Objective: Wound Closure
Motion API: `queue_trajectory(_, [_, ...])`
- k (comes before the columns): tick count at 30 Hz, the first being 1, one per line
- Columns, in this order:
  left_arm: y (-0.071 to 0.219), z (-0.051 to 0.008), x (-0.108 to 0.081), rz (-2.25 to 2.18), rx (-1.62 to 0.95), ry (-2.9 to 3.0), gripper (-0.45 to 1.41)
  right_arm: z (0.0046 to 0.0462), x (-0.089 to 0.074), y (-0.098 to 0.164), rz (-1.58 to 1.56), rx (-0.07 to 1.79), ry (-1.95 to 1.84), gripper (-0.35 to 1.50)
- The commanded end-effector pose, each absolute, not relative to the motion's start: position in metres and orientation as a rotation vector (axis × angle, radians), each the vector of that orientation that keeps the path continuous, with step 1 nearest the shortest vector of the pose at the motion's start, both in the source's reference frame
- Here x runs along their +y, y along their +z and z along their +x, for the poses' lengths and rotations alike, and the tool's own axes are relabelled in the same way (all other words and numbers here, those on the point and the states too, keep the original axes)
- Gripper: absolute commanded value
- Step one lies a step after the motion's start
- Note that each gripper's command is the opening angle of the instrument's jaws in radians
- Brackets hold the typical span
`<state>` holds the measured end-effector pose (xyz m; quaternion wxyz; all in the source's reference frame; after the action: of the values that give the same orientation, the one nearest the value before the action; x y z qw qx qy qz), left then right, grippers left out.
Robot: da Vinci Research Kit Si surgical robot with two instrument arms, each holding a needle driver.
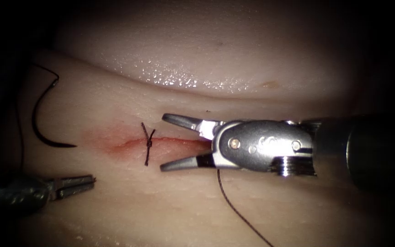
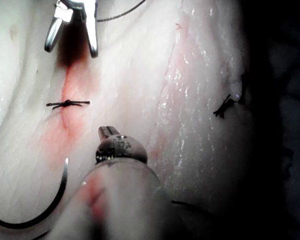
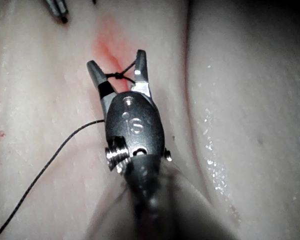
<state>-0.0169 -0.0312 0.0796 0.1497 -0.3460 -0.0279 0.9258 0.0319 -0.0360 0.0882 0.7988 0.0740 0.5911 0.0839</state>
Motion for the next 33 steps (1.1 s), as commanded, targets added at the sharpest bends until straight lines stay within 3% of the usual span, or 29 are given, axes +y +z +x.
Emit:
queue_trajectory(1, [0.0808,-0.0168,-0.0317,-0.996,-0.089,2.645,-0.45,0.0324,-0.0362,0.0887,0.159,1.27,0.18,1.48])
queue_trajectory(6, [0.0828,-0.0159,-0.0322,-0.942,-0.14,2.632,-0.45,0.0322,-0.0364,0.0887,0.157,1.27,0.18,1.48])
queue_trajectory(7, [0.0832,-0.0159,-0.0324,-0.938,-0.161,2.61,-0.18,0.0321,-0.0364,0.0887,0.157,1.27,0.181,1.48])
queue_trajectory(8, [0.084,-0.0158,-0.0327,-0.947,-0.207,2.573,0.27,0.0319,-0.0364,0.0886,0.158,1.268,0.182,1.48])
queue_trajectory(9, [0.0842,-0.0158,-0.0328,-0.945,-0.224,2.569,0.32,0.0317,-0.0364,0.0885,0.158,1.266,0.184,1.48])
queue_trajectory(12, [0.0845,-0.0156,-0.0329,-0.884,-0.294,2.581,0.76,0.0307,-0.0362,0.0882,0.157,1.256,0.191,1.48])
queue_trajectory(15, [0.0837,-0.0155,-0.0322,-0.867,-0.323,2.58,0.84,0.029,-0.0362,0.0877,0.158,1.24,0.203,1.48])
queue_trajectory(27, [0.0784,-0.0162,-0.0319,-0.935,-0.398,2.584,0.81,0.0257,-0.0356,0.0868,0.165,1.217,0.217,1.48])
queue_trajectory(31, [0.0762,-0.0164,-0.031,-1.033,-0.379,2.553,0.76,0.0249,-0.0354,0.0862,0.148,1.223,0.239,1.41])
queue_trajectory(32, [0.0754,-0.0162,-0.0302,-1.082,-0.378,2.534,0.74,0.0242,-0.0354,0.0858,0.126,1.239,0.276,1.26])
queue_trajectory(33, [0.0751,-0.016,-0.0298,-1.097,-0.379,2.53,0.74,0.024,-0.0355,0.0857,0.127,1.235,0.286,1.24])
